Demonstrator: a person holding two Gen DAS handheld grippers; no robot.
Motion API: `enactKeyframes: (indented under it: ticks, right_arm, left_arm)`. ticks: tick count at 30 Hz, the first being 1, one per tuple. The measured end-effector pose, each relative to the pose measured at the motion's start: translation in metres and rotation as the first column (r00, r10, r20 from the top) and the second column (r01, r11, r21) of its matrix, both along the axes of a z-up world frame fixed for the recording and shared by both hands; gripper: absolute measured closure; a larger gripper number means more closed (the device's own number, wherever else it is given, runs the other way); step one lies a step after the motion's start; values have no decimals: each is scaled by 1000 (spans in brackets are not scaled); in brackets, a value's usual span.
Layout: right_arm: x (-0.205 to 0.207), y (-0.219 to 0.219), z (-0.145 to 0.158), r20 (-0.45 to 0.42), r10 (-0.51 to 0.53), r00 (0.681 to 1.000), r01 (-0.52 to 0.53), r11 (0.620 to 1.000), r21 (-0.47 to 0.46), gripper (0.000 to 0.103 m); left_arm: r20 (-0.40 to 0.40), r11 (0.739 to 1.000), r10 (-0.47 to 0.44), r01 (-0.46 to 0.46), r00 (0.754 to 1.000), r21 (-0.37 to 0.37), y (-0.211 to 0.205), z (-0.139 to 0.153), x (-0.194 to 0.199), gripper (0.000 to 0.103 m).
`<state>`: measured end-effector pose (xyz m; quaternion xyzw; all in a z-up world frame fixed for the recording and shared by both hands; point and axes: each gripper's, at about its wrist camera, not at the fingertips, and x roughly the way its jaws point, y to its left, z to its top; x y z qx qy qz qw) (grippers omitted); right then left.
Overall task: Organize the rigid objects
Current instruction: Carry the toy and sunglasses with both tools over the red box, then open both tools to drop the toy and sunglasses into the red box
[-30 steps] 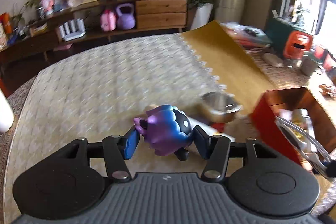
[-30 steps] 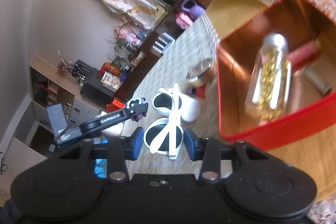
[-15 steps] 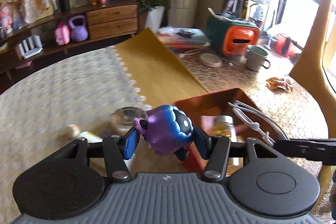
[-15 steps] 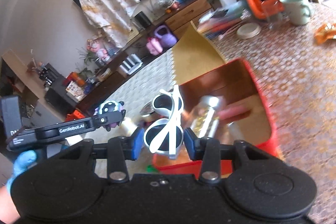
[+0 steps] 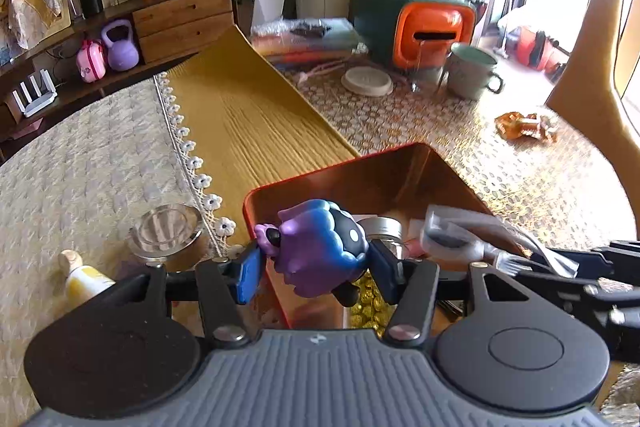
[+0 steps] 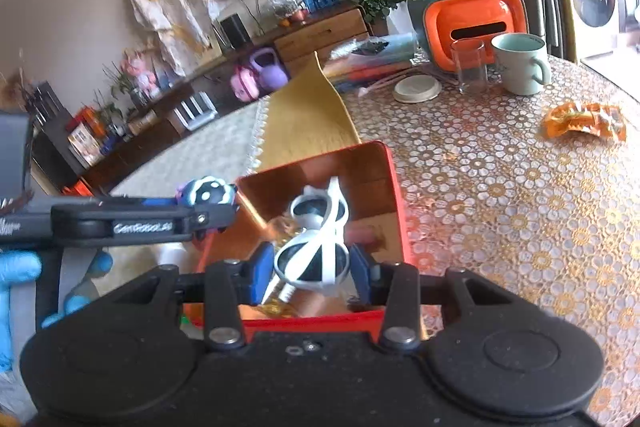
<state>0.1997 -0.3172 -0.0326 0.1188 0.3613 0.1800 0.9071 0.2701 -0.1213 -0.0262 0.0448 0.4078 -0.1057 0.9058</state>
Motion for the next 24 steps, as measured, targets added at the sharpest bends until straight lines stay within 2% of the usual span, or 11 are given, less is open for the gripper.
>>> enactKeyframes:
  ticks: [5, 14, 19, 20, 23, 24]
  right_arm:
    - [3, 8, -8, -1, 21, 1000, -21, 997, -71, 62]
    - [5, 19, -19, -1, 54, 999, -53, 988, -142, 62]
    - [2, 29, -24, 13, 59, 998, -54, 967, -249, 61]
    - [1, 30, -25, 20, 61, 998, -54, 964, -260, 60]
    - [-1, 30, -23, 38, 55, 998, -43, 960, -278, 43]
    - [-3, 31, -22, 43, 58, 997, -43, 958, -283, 42]
  left_arm:
    - [-18, 999, -8, 8, 1000, 41, -11, -14, 16, 48]
    - [-38, 999, 1, 0, 999, 32, -13, -23, 36, 48]
    - [-71, 999, 6, -2, 997, 52, -14, -35, 40, 47]
    - [-76, 999, 4, 0, 997, 53, -14, -36, 40, 47]
    - [-67, 998, -9, 14, 998, 66, -17, -37, 35, 47]
    - [-70, 998, -10, 15, 997, 61, -17, -36, 35, 47]
